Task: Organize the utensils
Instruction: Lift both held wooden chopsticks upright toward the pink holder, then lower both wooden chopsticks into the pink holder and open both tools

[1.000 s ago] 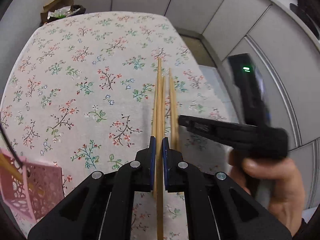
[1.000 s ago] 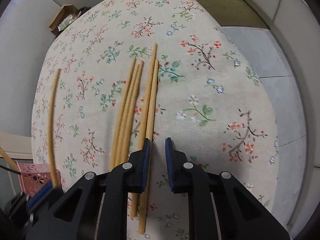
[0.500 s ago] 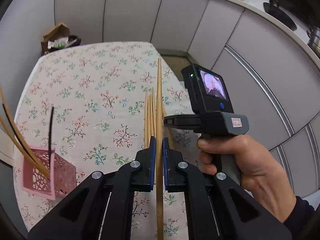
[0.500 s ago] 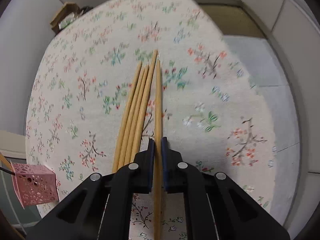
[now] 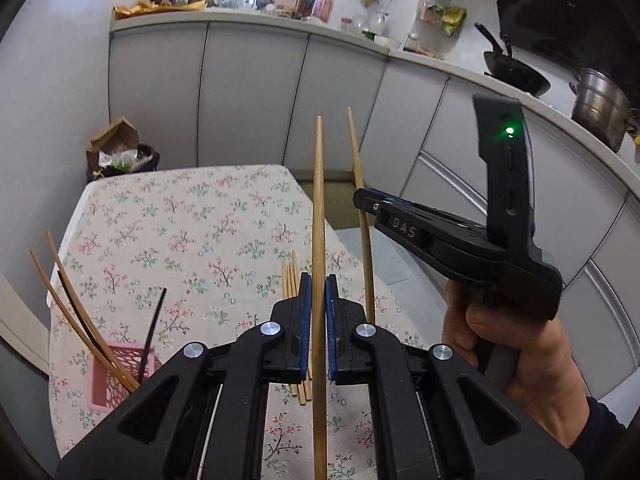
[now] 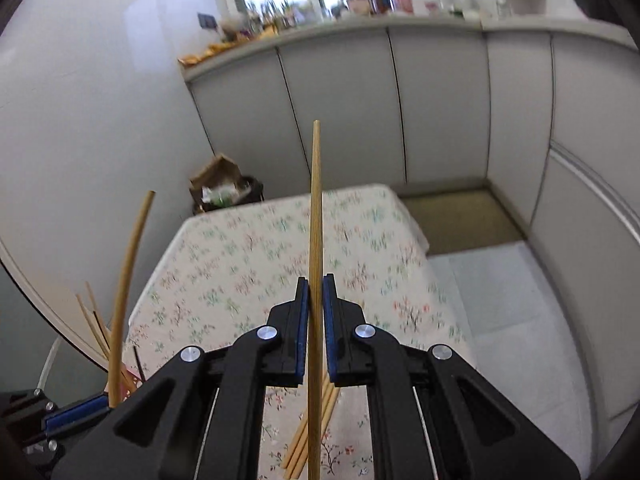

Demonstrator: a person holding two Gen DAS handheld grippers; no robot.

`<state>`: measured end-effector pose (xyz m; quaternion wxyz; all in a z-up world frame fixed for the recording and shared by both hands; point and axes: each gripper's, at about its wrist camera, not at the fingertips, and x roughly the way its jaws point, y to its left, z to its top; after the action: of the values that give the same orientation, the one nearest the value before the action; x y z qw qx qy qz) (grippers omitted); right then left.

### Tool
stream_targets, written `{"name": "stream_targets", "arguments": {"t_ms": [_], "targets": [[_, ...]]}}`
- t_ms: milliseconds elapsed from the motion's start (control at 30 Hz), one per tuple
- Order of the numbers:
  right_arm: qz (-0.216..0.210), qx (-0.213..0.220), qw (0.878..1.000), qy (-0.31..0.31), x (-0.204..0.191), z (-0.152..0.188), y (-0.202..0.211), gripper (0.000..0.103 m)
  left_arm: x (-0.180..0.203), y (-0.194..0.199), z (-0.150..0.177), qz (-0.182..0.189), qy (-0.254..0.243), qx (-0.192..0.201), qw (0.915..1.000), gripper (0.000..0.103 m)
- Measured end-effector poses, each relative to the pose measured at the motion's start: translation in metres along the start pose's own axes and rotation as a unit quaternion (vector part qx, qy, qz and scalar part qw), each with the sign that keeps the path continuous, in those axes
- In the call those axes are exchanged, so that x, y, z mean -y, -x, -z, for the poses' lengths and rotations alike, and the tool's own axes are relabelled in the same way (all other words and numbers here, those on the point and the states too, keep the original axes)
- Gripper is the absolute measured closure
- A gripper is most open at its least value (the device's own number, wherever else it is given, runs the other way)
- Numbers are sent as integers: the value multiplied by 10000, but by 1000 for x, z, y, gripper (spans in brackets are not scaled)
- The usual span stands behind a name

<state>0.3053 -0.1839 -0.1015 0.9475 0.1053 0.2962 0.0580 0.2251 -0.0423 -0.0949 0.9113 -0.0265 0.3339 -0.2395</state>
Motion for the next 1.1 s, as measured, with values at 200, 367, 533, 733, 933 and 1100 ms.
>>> {"name": "stream_targets", "arguments": {"t_ms": [200,367,533,733,933,1100], "targets": [[-269,620,9972,334,-24,-4,23,96,-22,20,-1,-175,194,285,9993,97],[-463,812,9941,548,-49,-1,31,96,-50,44,-3,-476,376,673,9959,97],[-684,931,9914,618,-67,3,41,96,-82,57,1,-566,662,1053,9906,97],[-956,1005,9882,642,-87,7,45,96,-111,59,10,-760,1057,1377,9819,97],[-1094,1023,9859,747,-103,15,47,96,-133,62,14,-863,1343,1522,9754,97],[-1195,981,9845,827,-110,21,45,96,-140,62,18,-989,1336,1702,9713,97]]}}
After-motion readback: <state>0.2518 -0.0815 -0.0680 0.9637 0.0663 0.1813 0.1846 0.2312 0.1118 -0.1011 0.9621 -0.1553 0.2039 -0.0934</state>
